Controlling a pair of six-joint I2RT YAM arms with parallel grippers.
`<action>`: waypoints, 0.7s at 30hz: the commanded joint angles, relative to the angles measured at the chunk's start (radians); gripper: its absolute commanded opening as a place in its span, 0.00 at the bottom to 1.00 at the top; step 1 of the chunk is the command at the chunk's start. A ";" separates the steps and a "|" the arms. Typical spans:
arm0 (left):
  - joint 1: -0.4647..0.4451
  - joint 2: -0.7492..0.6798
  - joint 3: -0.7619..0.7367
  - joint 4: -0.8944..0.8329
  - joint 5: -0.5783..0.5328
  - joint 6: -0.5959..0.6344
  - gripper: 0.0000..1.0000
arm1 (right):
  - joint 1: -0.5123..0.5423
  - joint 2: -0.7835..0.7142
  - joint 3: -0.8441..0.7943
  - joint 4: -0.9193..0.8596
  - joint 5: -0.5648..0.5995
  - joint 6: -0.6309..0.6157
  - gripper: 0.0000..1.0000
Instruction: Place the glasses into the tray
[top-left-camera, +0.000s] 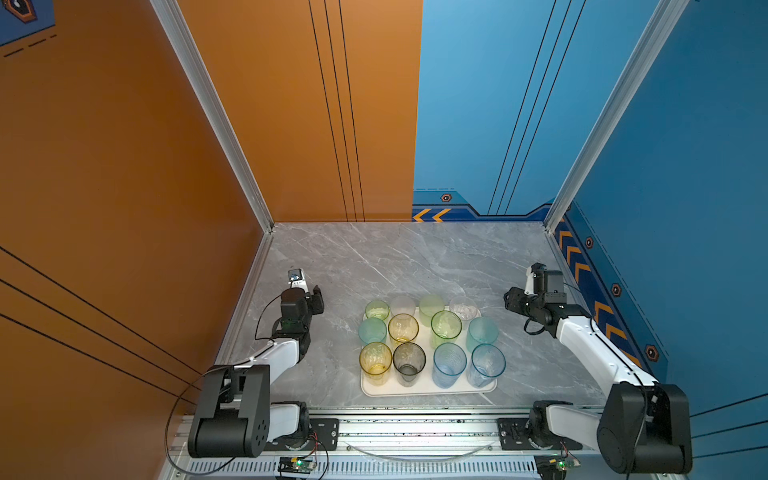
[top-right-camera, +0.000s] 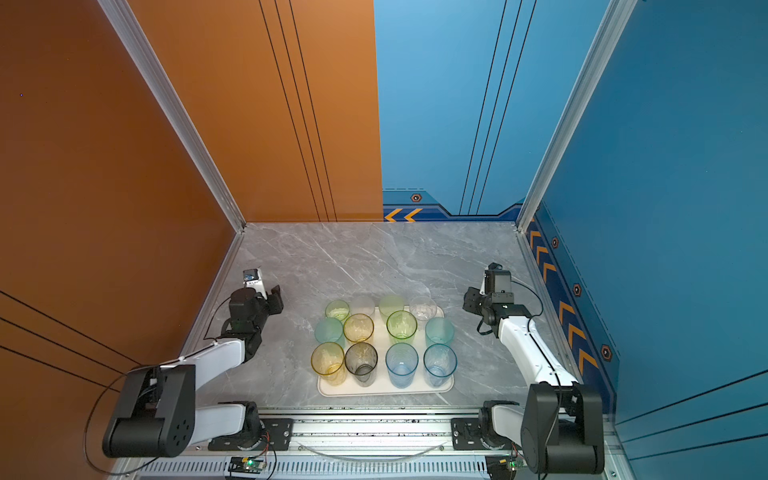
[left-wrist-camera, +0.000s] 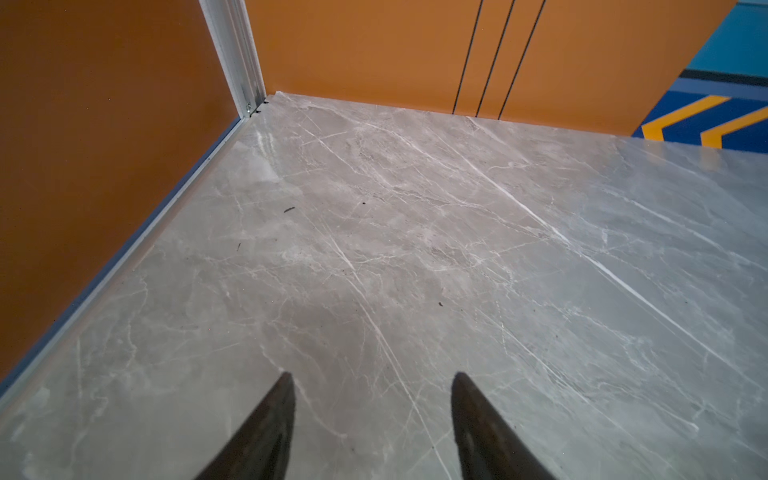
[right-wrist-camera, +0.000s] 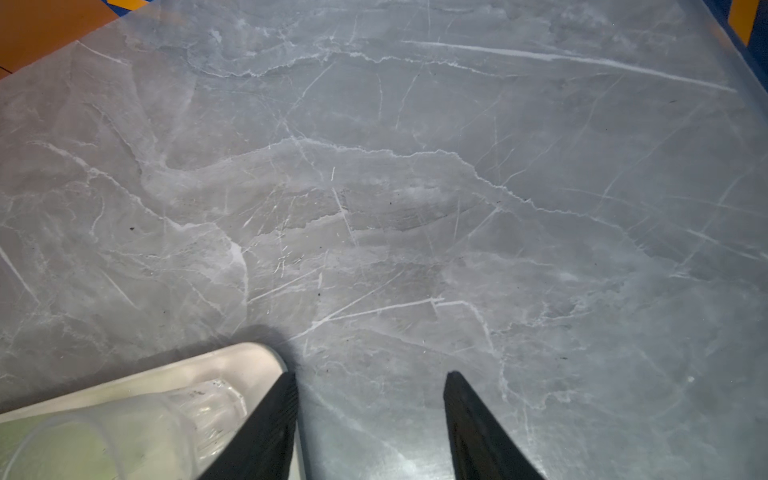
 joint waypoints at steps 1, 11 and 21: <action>0.000 0.072 -0.025 0.191 -0.060 0.032 0.98 | -0.012 0.020 -0.027 0.127 -0.010 0.017 0.56; -0.085 0.196 0.012 0.245 -0.108 0.121 0.97 | -0.032 0.012 -0.126 0.335 0.036 0.033 0.60; -0.121 0.242 -0.084 0.477 -0.097 0.177 0.97 | -0.058 -0.036 -0.209 0.488 0.068 0.025 0.61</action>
